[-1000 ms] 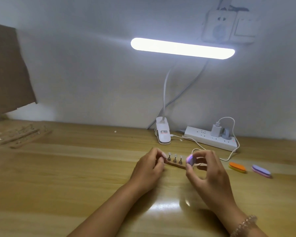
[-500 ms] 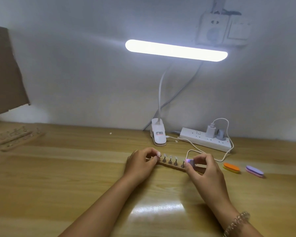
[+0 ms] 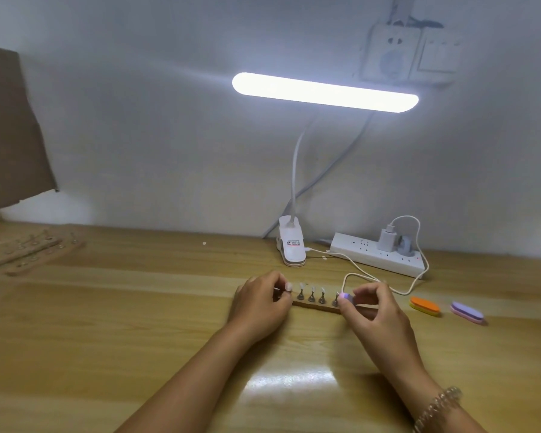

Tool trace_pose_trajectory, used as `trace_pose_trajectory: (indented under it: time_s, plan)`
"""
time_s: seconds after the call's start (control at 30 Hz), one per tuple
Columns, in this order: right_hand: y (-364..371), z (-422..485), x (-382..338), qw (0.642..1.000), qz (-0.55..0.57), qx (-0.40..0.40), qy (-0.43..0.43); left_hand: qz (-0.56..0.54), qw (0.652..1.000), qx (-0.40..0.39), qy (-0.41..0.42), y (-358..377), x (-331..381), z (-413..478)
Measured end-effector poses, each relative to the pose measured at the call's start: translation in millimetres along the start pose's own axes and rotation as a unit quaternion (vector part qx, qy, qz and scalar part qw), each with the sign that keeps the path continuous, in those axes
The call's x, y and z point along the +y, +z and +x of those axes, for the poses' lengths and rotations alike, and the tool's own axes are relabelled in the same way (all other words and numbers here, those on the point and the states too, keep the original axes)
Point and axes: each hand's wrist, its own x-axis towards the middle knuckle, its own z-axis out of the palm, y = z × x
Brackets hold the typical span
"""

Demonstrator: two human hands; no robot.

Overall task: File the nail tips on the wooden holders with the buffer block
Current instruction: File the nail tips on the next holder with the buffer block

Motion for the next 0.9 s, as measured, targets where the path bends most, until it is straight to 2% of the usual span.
trace_pose_trajectory:
  time_s: [0.23, 0.4, 0.73, 0.8, 0.9]
  plan:
    - [2, 2, 2, 1.000, 0.016, -0.010, 0.002, 0.075, 0.997, 0.012, 0.031, 2, 2, -4]
    - [2, 3, 3, 0.999, 0.033, -0.010, 0.001, 0.112, 0.989, 0.025, 0.094, 5, 4, -5]
    - [5, 3, 6, 0.999, 0.035, -0.009, -0.023, 0.164, 0.952, 0.132, 0.221, 4, 15, -14]
    - [5, 3, 7, 0.998, 0.035, -0.004, -0.047, 0.129, 0.960, 0.112, 0.220, 1, 16, -19]
    - [3, 1, 5, 0.995, 0.036, 0.019, -0.091, 0.027, 0.987, 0.011, 0.159, 0, 13, -25]
